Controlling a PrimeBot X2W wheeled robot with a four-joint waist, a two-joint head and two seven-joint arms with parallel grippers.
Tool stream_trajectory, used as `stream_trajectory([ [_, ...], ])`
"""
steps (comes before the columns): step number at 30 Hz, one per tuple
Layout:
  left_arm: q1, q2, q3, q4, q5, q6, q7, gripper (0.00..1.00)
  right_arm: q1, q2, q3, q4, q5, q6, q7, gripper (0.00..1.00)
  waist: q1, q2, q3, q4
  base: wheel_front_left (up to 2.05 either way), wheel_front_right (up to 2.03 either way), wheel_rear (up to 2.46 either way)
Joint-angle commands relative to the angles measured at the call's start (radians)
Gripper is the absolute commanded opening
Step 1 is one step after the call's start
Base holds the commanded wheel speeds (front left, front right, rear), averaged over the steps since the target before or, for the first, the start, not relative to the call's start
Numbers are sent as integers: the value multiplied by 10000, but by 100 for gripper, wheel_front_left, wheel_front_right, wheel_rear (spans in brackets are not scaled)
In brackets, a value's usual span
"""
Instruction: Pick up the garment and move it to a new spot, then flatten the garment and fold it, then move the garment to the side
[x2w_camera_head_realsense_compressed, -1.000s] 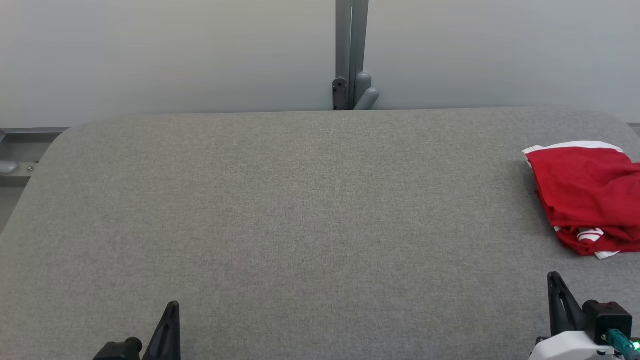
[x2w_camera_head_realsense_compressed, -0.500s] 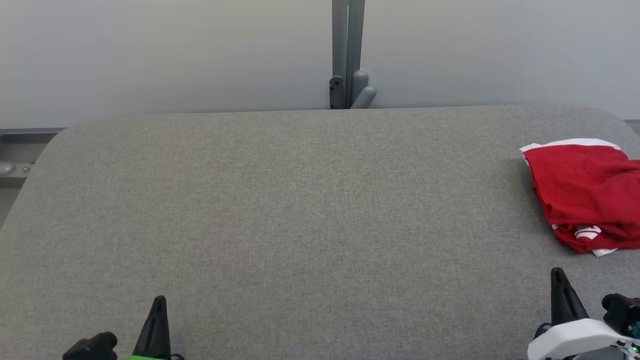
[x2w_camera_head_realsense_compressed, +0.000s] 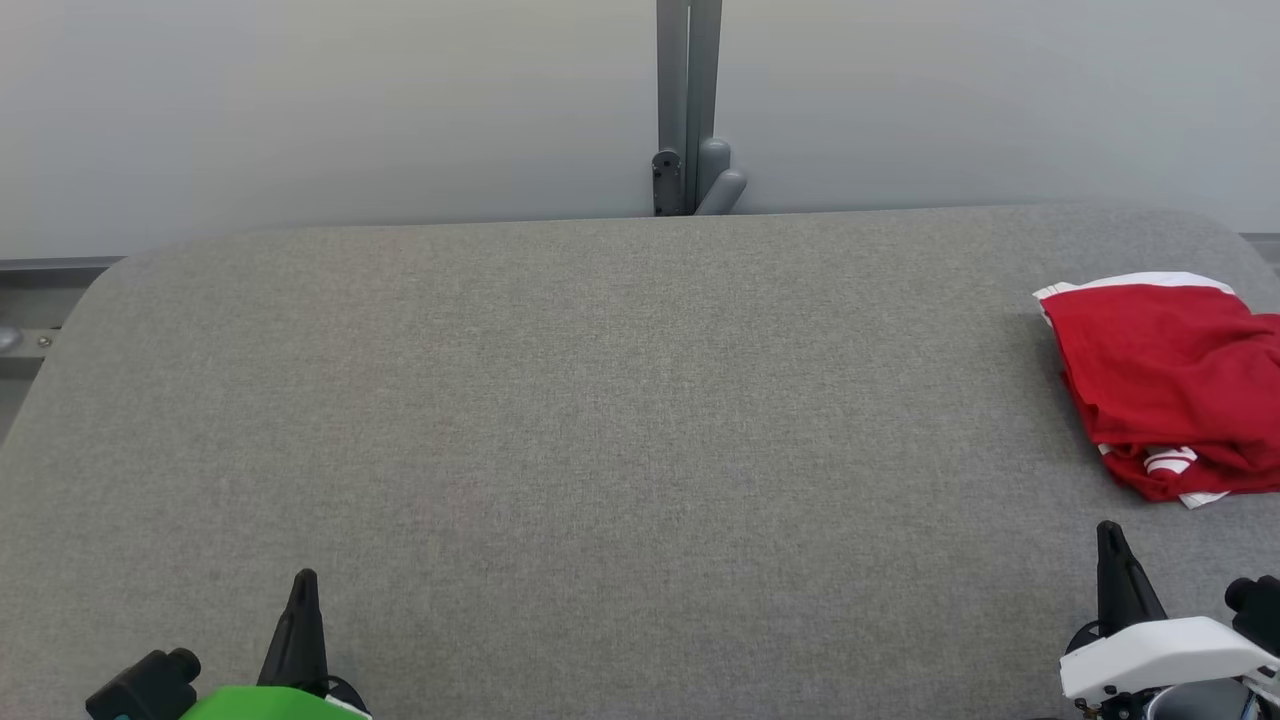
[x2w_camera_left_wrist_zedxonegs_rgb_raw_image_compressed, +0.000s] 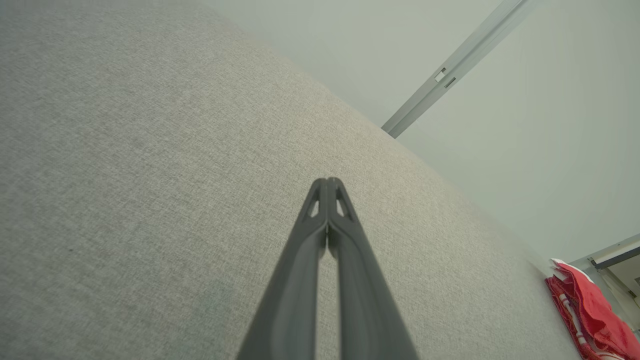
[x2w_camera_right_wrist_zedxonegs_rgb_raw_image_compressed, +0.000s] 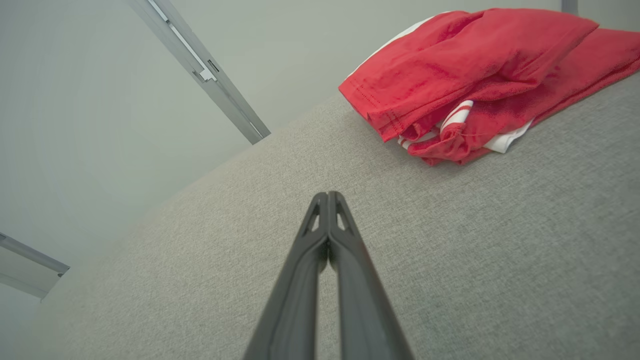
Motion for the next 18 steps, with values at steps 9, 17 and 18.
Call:
stream_trajectory([
  [9,-465,-22,185,-217,-1416,0,347,0,-398,-118,94,-178,1705,-4,371,0,0,0,27,-51,0,0,0],
  [17,-614,-38,279,-250,-2381,0,603,0,-533,-129,161,-190,2904,-5,650,0,0,0,51,-96,0,0,0],
  [18,-639,-40,290,-256,-2505,0,638,0,-546,-131,170,-191,3047,-5,685,0,0,0,54,-102,0,0,0],
])
